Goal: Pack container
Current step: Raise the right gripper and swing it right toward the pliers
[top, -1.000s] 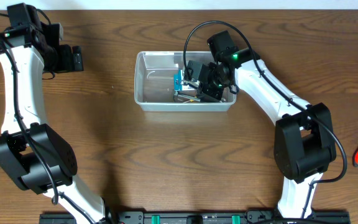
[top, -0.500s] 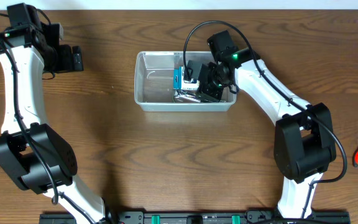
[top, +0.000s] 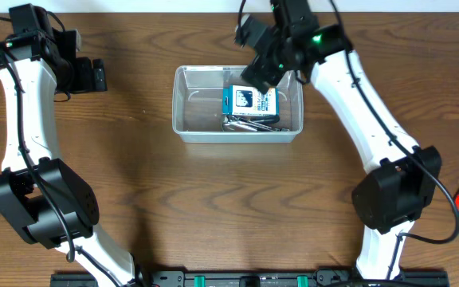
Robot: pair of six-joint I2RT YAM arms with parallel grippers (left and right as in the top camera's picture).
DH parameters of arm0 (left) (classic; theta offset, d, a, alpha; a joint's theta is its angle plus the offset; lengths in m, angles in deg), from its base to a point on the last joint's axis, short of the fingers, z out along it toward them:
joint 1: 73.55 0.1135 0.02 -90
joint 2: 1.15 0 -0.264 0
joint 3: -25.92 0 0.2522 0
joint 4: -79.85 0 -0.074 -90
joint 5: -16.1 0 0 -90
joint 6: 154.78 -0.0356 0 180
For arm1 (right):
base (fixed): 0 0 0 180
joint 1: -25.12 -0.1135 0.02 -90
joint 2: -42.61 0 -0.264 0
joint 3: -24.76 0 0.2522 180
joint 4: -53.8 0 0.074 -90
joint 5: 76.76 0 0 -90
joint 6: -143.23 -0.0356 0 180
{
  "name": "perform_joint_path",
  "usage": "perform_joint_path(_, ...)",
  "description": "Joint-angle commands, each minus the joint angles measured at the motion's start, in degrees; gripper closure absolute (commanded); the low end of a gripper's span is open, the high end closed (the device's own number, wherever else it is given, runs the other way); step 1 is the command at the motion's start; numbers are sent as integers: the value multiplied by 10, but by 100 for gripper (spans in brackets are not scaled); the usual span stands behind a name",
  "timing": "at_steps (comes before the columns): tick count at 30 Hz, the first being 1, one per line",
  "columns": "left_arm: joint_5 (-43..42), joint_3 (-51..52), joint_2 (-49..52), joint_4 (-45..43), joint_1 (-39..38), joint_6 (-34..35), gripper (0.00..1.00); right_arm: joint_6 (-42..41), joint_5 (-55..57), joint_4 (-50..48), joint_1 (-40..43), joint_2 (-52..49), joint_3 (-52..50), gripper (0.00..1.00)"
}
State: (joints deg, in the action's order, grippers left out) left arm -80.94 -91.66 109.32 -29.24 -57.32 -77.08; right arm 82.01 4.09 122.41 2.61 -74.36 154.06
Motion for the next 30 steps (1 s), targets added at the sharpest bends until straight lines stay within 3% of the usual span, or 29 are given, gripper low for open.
perform_joint_path(1, 7, 4, 4, 2, 1, -5, 2, -61, 145, 54, 18, 23, 48, 1)
perform_joint_path(5, 7, 4, 4, 2, 1, -5, 2, -90, 205, 132, 35, 51, 80, 1)
perform_joint_path(10, 7, 4, 4, 2, 1, -5, 2, -282, 244, 194, 83, 106, 85, 1)
perform_joint_path(15, 7, 4, 4, 2, 1, -5, 2, -398, 244, 247, 144, 157, 85, 1)
perform_joint_path(23, 7, 4, 4, 2, 1, -5, 2, -419, 135, 323, 209, 214, 85, 1)
perform_joint_path(27, 7, 4, 4, 2, 1, -5, 2, -418, 154, 338, 212, 213, 84, 1)
perform_joint_path(30, 7, 4, 4, 2, 1, -5, 2, -541, 268, 398, 217, 207, 81, 1)
